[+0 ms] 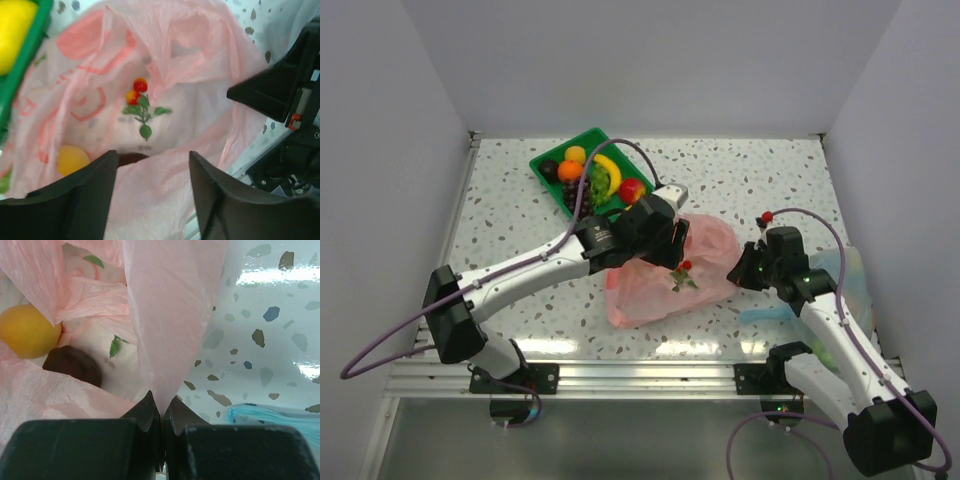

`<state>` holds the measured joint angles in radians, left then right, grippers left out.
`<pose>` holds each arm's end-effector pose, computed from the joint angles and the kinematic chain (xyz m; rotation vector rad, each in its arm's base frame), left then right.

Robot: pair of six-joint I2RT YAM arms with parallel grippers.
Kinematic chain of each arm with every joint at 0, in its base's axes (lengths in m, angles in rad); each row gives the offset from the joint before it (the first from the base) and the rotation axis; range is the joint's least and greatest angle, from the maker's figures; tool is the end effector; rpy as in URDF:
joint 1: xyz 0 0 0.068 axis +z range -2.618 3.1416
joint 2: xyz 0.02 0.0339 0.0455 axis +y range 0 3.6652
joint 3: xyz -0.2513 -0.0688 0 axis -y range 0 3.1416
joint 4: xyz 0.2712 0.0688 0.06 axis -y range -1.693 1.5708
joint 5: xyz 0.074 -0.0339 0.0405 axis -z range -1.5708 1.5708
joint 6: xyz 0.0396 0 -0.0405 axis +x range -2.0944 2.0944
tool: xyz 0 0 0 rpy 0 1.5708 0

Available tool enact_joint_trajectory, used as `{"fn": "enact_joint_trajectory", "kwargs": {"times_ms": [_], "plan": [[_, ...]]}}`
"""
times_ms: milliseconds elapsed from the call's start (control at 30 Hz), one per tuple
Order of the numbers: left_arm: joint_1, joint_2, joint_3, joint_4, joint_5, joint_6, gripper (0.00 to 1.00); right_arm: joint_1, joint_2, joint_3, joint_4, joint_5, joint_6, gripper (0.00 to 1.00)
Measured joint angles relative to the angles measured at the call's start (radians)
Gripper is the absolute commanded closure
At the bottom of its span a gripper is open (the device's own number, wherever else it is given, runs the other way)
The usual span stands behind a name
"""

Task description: Untie the knot of the plastic bag and take out the fruit

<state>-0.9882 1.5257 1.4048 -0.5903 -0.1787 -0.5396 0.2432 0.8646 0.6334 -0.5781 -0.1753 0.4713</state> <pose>0.2098 -0.3057 0.3177 0.4266 2.3015 -0.5903 0.2047 0.0579 0.2192 0.1918 2.4266 0.5408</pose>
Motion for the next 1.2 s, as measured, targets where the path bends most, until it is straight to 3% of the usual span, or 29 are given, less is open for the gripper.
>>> {"fn": "enact_joint_trajectory", "kwargs": {"times_ms": [133,233,400,600,933,1200], "plan": [[-0.037,0.043,-0.032,-0.033,0.035,-0.051,0.52,0.000,-0.004,-0.005,0.002,0.000,0.000,0.97],[-0.053,0.049,-0.140,-0.048,0.058,-0.095,0.57,0.001,-0.016,-0.019,0.003,0.000,0.000,0.97],[-0.064,0.041,-0.339,-0.078,0.104,-0.144,0.59,0.001,-0.034,-0.042,0.003,-0.007,0.007,0.97],[-0.064,0.034,-0.455,-0.058,0.135,-0.158,0.60,0.004,-0.013,-0.051,0.020,-0.030,0.019,0.97],[-0.030,0.085,-0.441,0.116,0.048,-0.141,0.64,0.004,0.032,-0.072,0.079,-0.052,0.050,0.93],[0.045,0.084,-0.450,0.355,0.056,-0.103,0.58,0.004,0.055,-0.082,0.106,-0.052,0.063,0.93]]}}
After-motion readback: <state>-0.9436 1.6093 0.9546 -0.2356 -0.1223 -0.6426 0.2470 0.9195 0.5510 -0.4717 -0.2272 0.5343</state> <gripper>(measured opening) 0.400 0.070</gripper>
